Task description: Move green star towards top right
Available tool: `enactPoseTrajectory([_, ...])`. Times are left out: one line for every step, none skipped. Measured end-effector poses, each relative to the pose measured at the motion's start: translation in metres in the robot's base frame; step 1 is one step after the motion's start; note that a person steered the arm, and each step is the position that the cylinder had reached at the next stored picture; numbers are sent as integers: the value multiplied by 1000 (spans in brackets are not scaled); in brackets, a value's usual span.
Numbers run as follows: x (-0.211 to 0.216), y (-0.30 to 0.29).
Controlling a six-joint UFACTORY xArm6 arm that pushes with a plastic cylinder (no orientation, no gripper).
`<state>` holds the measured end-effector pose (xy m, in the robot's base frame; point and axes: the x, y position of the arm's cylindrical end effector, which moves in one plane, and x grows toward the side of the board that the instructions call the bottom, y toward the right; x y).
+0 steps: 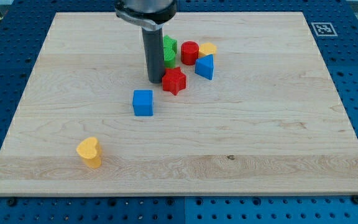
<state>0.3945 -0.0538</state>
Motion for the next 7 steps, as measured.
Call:
enactPoseTrajectory([-13, -10])
enactPoseTrajectory([-32, -28])
enactPoseTrajectory([-48, -26])
enactPoseTrajectory([-67, 17])
enactPoseTrajectory([-72, 66])
enactPoseTrajectory([-90, 70])
enactPoseTrajectory([-102, 63])
